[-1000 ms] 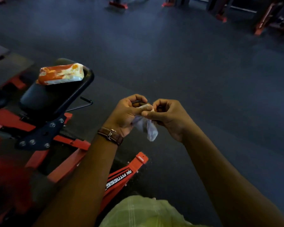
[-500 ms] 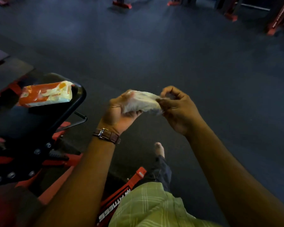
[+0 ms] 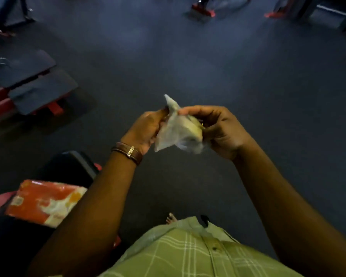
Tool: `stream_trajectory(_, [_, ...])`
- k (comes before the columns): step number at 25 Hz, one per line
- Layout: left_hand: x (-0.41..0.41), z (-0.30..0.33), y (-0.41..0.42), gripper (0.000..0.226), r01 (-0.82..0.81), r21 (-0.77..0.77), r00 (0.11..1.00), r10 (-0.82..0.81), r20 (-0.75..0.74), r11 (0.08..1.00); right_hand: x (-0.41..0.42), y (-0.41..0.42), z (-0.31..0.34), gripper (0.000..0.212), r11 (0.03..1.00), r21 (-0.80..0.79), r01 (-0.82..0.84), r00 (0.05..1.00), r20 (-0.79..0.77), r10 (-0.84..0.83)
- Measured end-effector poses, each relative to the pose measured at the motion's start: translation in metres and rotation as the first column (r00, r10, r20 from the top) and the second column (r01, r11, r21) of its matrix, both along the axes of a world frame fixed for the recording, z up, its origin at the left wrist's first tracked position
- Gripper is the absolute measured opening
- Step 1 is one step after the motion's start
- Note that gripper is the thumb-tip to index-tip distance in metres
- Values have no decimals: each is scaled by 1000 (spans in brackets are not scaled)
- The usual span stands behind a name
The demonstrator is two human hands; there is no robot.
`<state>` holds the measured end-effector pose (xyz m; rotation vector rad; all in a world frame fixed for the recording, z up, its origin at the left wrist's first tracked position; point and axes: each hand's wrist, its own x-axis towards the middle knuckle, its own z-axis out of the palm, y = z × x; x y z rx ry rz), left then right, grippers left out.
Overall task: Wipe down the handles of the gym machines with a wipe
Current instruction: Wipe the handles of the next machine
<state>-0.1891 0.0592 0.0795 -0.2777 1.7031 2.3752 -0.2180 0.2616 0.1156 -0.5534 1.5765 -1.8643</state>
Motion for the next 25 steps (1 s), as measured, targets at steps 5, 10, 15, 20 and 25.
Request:
stream_trajectory(5, [-83,-7,-56,87,62,270,989,-23,-146,961,-128,-73,5,83,989,-135,64,996,62,-56])
stream_trajectory(10, [-182,-8,-116,52,-387,368,871,466,-157,846,-255,-162,-15,54,977,-195,87,989,137,-60])
stream_trajectory(15, [-248,-4,-201,37,-894,128,426,903,-59,430,-367,-257,-27,34,996,-89,18,999,32,-15])
stream_trajectory(20, [-257,-4,-277,18,-980,-131,164,979,-122,148,-426,-390,-38,26,968,102,-228,961,-135,240])
stream_trajectory(25, [-245,-21,-385,24,-948,-313,33,961,-274,-57,-440,-553,-53,22,855,120,-504,843,-145,517])
